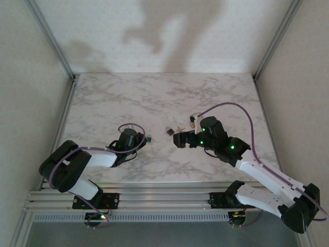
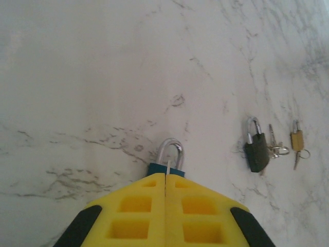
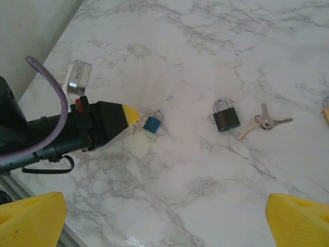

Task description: Lock with the key

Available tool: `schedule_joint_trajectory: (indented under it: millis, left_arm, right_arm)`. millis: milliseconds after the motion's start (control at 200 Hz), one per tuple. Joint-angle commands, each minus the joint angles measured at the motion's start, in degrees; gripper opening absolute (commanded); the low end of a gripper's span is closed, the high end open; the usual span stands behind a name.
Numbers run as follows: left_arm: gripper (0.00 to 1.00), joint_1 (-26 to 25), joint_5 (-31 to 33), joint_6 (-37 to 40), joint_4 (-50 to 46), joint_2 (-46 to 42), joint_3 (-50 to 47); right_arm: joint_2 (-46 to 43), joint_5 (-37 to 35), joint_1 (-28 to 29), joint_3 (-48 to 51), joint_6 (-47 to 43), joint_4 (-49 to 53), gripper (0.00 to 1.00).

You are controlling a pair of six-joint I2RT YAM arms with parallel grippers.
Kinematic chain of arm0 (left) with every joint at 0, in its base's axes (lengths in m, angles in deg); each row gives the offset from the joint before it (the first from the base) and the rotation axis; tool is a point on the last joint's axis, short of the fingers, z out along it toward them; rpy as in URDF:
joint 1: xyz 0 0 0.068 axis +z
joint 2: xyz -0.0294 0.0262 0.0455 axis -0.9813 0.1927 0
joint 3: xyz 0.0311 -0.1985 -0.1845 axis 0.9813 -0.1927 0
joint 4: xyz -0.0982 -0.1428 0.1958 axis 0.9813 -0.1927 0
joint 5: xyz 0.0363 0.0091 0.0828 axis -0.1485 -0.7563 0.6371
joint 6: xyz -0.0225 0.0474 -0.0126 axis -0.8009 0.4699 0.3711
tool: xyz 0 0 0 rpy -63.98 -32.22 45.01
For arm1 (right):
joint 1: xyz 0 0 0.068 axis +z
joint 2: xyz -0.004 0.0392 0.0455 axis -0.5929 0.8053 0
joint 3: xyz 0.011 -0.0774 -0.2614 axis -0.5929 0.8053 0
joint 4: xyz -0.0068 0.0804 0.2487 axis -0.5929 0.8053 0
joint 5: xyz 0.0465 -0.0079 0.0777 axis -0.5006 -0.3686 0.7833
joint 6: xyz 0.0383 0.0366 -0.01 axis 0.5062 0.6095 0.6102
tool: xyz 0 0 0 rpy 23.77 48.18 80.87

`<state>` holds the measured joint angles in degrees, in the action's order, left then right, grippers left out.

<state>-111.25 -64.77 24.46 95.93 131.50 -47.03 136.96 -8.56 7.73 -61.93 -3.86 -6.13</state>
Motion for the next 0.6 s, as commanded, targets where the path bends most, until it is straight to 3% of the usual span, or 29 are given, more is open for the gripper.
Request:
schedule_joint_trajectory:
  millis: [0,375,596]
  left_arm:
    - [0.0,0.64,1.27,0.87,-1.1,1.38,1.38]
    - [0.0,0.63,3.66,0.29,-4.07,1.09,1.98]
    - [0.2,0.77,4.07,1.0,-5.91,0.66,2.87]
  right_arm:
    - [-1.99,-2.32,0.44,1.16,-1.17,3.3,0.99]
    - [-5.61,-3.19,0.43,2.36,-0.41,4.5,0.99]
    - [-6.84,-5.47,0.38,2.46,-0.11,4.85,0.99]
